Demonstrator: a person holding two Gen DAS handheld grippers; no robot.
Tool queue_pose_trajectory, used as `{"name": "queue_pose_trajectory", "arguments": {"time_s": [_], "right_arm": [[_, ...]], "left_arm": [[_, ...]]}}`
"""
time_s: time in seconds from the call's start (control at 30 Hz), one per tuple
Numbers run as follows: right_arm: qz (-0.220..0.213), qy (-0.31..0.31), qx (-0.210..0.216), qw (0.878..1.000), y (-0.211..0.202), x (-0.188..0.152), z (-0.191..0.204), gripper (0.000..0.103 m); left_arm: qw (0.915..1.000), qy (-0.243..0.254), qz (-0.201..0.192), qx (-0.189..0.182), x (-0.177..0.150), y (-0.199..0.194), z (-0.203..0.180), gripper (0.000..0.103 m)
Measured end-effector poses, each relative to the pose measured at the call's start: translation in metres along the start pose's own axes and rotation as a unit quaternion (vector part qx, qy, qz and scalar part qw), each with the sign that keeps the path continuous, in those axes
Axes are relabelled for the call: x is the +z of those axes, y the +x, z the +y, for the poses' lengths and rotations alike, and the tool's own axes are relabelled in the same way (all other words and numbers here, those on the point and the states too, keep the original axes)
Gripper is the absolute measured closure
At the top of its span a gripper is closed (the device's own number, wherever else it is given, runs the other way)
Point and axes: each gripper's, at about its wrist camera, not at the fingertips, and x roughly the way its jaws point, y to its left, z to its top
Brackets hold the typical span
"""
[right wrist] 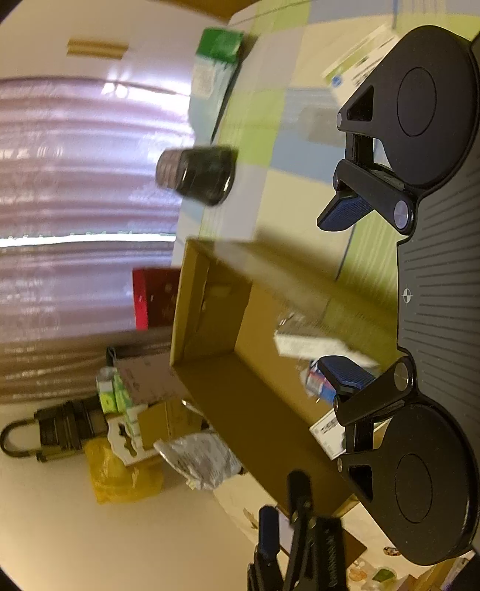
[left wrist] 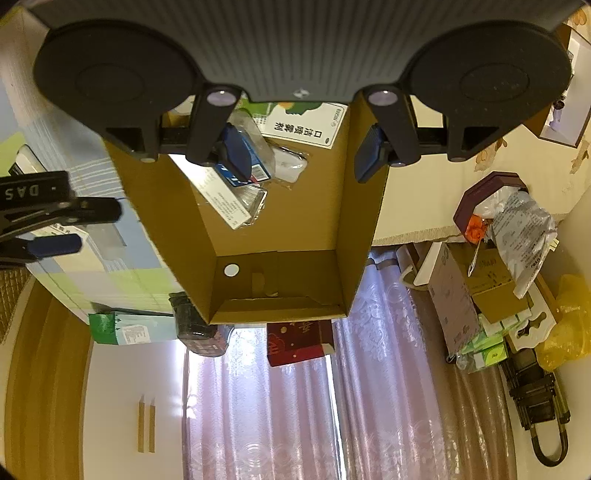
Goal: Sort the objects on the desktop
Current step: 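Open the left tool to drop the clear tray while the right tool releases the tube box into the box, then move both open tools back over the remaining items on the table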
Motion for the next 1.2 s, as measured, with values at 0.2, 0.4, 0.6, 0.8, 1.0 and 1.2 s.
{"name": "queue_pose_trajectory", "arguments": {"time_s": [0.2,0.4,0.6,0.8,1.0,1.2], "right_arm": [[0.002,0.015,-0.017,1.0,-0.033,-0.018,-0.022,0.026],[0.017,0.024,-0.04,0.999,-0.064,-0.054,-0.046,0.026],[0.034,0.056,-0.066,0.996,-0.096,-0.094,-0.079,0.026],[0.035,0.084,-0.09,0.992,-0.126,-0.119,-0.109,0.026],[0.035,0.102,-0.109,0.988,-0.143,-0.133,-0.134,0.026],[0.035,0.101,-0.114,0.988,-0.143,-0.136,-0.154,0.026]], "left_arm": [[0.9999,0.008,-0.009,-0.003,0.003,-0.021,-0.016,0.045],[0.9995,0.016,-0.022,-0.018,0.005,-0.046,-0.038,0.041],[0.9981,0.033,-0.029,-0.044,0.005,-0.063,-0.072,0.035],[0.9956,0.042,-0.029,-0.079,0.0,-0.071,-0.114,0.027],[0.9919,0.055,-0.015,-0.114,-0.008,-0.067,-0.155,0.02],[0.9887,0.066,-0.002,-0.135,-0.013,-0.059,-0.185,0.012]]}}
